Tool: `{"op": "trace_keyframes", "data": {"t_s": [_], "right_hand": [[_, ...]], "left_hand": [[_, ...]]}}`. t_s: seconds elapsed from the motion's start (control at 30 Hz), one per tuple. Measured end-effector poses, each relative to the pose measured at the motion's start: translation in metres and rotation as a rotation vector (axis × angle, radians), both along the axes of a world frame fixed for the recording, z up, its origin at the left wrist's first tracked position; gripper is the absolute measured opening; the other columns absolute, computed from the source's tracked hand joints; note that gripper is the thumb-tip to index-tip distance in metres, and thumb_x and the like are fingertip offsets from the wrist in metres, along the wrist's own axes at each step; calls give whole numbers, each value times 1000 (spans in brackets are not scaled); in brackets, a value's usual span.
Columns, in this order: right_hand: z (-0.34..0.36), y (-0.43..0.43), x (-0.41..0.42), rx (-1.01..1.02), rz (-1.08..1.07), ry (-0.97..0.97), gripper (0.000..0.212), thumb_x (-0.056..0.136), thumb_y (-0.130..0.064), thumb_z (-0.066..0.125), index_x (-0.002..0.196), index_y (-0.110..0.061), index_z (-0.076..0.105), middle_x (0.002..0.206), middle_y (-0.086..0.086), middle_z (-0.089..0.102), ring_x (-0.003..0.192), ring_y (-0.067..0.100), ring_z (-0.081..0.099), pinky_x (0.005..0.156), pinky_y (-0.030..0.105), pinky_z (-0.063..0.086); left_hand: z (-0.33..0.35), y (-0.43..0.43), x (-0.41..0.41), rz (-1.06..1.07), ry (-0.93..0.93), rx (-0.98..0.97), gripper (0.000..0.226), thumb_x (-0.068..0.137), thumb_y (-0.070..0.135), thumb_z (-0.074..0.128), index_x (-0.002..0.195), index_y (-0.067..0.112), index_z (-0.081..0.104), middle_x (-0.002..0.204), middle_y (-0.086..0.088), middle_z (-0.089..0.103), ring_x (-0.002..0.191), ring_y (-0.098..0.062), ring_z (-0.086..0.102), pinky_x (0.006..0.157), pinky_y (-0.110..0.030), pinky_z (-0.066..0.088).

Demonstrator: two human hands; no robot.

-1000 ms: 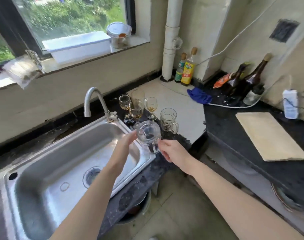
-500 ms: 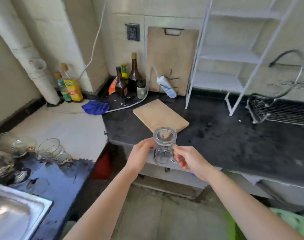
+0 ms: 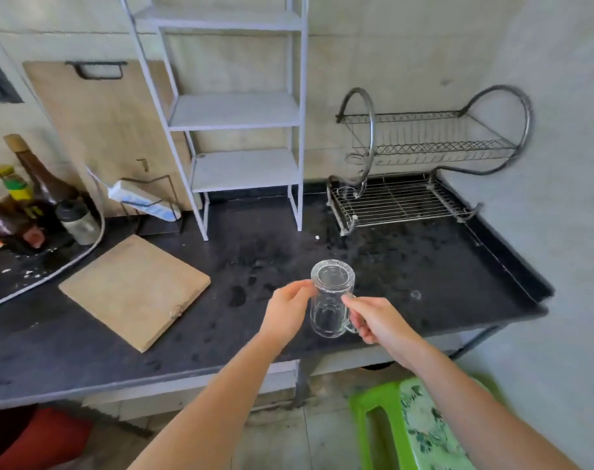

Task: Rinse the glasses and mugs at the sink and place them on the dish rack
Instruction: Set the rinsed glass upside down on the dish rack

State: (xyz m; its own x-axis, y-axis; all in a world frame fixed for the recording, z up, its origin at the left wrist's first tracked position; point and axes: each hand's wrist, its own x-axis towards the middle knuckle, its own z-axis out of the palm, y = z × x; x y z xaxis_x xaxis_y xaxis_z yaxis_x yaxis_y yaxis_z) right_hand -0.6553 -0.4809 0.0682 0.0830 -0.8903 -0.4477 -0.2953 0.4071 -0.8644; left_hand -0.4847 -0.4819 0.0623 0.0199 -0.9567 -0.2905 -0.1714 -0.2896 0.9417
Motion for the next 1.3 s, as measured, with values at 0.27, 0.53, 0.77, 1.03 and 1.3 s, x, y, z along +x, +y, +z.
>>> {"op": "trace_keyframes", "data": {"t_s": [0.27,0.53,0.77,1.03,1.3], "right_hand": [[-4,-98,-63,-2,-252,17,46,93,-34,56,54,-14,43,50,-3,42,44,9,36,46,22,28],[-6,-197,-99,-9,-432,-29,46,98,-36,47,58,-13,45,55,3,44,47,12,38,53,26,33],[-14,-279,-118,-41,-441,-44,41,100,-35,45,65,-14,47,57,0,45,49,11,38,53,25,34],[-34,-365,-132,-60,-385,-49,35,101,-31,44,75,-11,54,66,2,52,58,13,52,59,26,49],[-58,-424,-124,-64,-399,-275,29,101,-19,46,73,-14,55,61,5,50,50,13,49,53,25,47]], "left_hand": [[-13,-137,-64,-197,-163,11,31,95,22,47,119,23,68,121,7,67,113,-9,57,93,-21,39],[-30,-243,-94,-304,-416,14,42,100,22,37,140,22,48,100,-3,68,53,-7,51,51,-24,41],[-48,-300,-115,-491,-628,-45,47,104,32,30,150,20,30,161,-3,17,143,-23,30,114,-35,30],[-82,-319,-122,-436,-626,51,45,104,37,26,145,23,40,159,8,20,146,-23,23,116,-39,27],[-92,-332,-116,-461,-681,119,43,103,41,32,140,28,49,156,15,24,122,-21,54,101,-40,45]]}}
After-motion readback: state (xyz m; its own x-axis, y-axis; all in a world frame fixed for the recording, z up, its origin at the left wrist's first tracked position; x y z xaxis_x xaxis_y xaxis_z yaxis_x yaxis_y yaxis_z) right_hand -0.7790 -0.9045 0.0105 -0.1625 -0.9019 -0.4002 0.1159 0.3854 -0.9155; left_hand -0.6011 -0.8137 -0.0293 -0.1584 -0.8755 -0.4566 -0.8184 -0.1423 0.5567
